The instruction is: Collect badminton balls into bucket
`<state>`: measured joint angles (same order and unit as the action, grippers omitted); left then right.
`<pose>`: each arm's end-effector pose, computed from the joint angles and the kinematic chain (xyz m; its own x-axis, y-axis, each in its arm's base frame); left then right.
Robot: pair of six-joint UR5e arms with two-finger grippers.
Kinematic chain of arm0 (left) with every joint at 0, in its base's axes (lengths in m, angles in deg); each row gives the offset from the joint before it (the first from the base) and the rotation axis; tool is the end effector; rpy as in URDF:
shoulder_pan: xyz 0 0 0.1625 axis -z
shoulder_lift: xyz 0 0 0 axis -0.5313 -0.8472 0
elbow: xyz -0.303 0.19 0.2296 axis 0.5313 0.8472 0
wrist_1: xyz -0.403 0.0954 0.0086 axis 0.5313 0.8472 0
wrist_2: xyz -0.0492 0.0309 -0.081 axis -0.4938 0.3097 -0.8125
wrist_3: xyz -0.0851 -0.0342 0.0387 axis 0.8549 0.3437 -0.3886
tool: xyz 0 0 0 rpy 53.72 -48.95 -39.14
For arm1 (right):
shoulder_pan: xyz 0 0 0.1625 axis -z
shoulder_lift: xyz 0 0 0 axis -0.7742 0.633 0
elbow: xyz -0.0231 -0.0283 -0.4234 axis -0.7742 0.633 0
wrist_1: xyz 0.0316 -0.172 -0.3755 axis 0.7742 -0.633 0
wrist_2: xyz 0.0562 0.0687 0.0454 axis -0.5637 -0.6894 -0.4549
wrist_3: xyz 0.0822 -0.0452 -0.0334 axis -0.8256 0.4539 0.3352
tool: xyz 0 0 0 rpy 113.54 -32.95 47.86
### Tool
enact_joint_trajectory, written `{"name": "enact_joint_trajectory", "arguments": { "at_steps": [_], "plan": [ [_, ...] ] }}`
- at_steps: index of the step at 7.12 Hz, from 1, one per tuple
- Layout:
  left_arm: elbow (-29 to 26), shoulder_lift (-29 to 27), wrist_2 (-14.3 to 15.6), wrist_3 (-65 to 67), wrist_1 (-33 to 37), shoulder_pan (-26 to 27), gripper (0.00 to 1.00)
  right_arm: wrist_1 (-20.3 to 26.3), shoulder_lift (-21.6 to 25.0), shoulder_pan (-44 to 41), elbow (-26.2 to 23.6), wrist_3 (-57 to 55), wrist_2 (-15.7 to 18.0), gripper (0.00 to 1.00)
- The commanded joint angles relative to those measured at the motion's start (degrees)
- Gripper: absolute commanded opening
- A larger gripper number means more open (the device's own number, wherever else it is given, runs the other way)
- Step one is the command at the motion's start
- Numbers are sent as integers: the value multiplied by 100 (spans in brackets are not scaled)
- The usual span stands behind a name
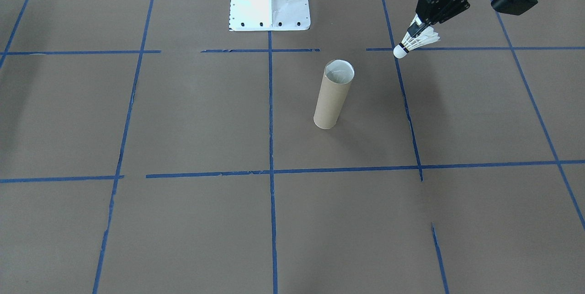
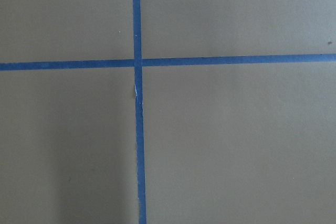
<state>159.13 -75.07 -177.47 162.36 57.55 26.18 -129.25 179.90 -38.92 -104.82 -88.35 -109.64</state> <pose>0.1914 -0.4277 0.1977 0.3300 -0.2868 -0.8994 0.2200 0.9499 -0.2221 0.0643 -0.4597 0.6680 0.7437 0.0465 0.6668 -0.0555 0.9984 -0.0076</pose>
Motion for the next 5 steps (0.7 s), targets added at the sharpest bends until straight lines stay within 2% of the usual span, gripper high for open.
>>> {"name": "enact_joint_trajectory", "arguments": {
  "at_steps": [1,3,5],
  "plan": [
    [239,-1222,566,-824,-1979,-140,0,0,0,0,0,0,0,100],
    [239,-2287,1354,-1563,-3545,-604,0,0,0,0,0,0,0,100],
    [152,-2808,2119,-2344,-4462,-1184,0,0,0,0,0,0,0,100]
  ]
}}
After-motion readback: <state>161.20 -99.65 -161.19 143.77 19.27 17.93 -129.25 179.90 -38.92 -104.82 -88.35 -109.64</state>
